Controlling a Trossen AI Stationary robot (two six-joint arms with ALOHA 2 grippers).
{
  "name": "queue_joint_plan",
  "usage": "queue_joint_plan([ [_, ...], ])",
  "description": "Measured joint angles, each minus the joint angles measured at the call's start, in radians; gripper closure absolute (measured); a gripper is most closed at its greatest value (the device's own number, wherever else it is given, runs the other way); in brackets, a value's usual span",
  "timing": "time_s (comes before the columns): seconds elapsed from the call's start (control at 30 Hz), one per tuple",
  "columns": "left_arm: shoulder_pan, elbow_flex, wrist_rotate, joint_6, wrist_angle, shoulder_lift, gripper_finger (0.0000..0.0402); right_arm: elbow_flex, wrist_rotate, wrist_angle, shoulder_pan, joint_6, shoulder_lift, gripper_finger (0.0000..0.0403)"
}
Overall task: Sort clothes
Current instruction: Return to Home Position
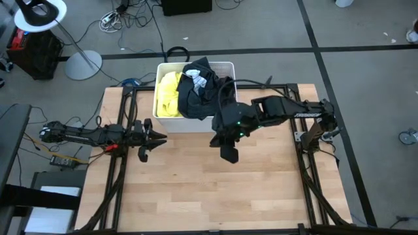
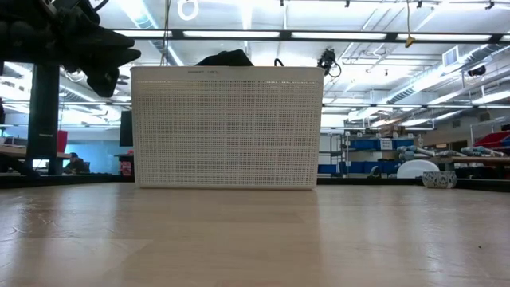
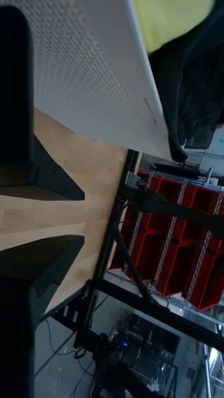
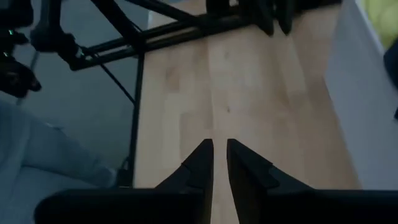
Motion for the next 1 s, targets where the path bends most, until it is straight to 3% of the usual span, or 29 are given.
queue_joint_plan([
  [0.17, -0.001, 0.000, 0.030, 0.012, 0.037, 0.000, 0.0295, -0.008, 0.137, 0.020, 0.013, -0.073, 0.000, 0.0355],
  [0.33, -0.001, 0.000, 0.020, 0.086, 0.066, 0.000, 0.0295, -0.130, 0.237, 0.029, 0.014, -0.126, 0.002, 0.0355],
  [0.47, -0.001, 0.000, 0.020, 0.091, 0.036, 0.000, 0.0295, -0.278, 0.191, 0.171, 0.000, -0.112, -0.003, 0.0355],
  [0.7, -0.001, 0.000, 0.020, 0.144, 0.015, 0.000, 0.0295, -0.535, -0.018, 0.486, -0.092, -0.107, -0.101, 0.0355],
  [1.0, -0.001, 0.000, 0.007, 0.221, -0.018, 0.000, 0.0295, -0.814, 0.002, 0.677, -0.116, -0.023, -0.247, 0.0355],
])
